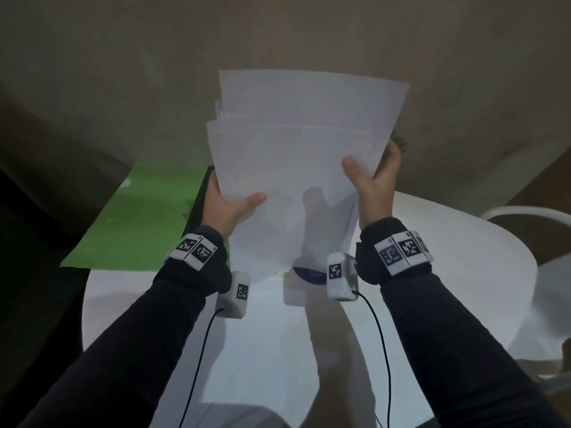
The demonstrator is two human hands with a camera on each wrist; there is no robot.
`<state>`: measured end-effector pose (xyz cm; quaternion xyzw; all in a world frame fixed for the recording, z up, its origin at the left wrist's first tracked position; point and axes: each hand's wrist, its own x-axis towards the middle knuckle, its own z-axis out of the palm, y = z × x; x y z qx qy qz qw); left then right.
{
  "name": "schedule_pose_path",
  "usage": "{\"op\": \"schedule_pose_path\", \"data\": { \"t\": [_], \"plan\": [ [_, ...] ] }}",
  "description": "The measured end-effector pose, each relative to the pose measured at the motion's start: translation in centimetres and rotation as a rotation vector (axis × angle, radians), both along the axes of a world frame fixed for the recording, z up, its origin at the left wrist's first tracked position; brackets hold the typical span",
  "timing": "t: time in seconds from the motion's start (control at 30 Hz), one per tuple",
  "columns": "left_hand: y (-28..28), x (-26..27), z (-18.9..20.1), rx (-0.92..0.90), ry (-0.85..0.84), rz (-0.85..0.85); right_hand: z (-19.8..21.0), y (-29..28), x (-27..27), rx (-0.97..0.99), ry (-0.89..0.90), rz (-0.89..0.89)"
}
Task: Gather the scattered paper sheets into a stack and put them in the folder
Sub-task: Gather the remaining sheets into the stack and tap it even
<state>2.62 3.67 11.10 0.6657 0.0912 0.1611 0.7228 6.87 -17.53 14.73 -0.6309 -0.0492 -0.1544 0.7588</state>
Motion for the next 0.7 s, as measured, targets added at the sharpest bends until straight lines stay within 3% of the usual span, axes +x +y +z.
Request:
{"op": "schedule_pose_path", "data": {
  "t": [0.1, 0.23, 0.33, 0.5, 0.6, 0.7],
  "plan": [
    [-0.1, -0.3, -0.4, -0.011, -0.008, -0.006, -0.6, 0.4, 0.1, 0.026, 0.006, -0.031],
    [0.0, -0.7, -1.9, -0.001, 0.044, -0.007, -5.8, 0.3, -1.1, -0.202, 0.276, 0.01],
    [0.1, -0.7, -2.6, -0.016, 0.043, -0.014, -6.9, 0.0, -1.4, -0.307, 0.273, 0.029],
    [0.3, -0.6, -2.8, -0.011, 0.063, -0.021, -0.4, 1.4, -0.4, -0.09, 0.035, -0.147],
    [0.2, -0.6, -2.8, -0.021, 0.063, -0.017, 4.9, 3.0, 0.5, 0.005, 0.003, -0.273],
    [0.1, -0.8, -2.7, -0.024, 0.06, -0.019, 7.3, 4.0, 1.7, 0.003, 0.012, -0.337]
  ]
}}
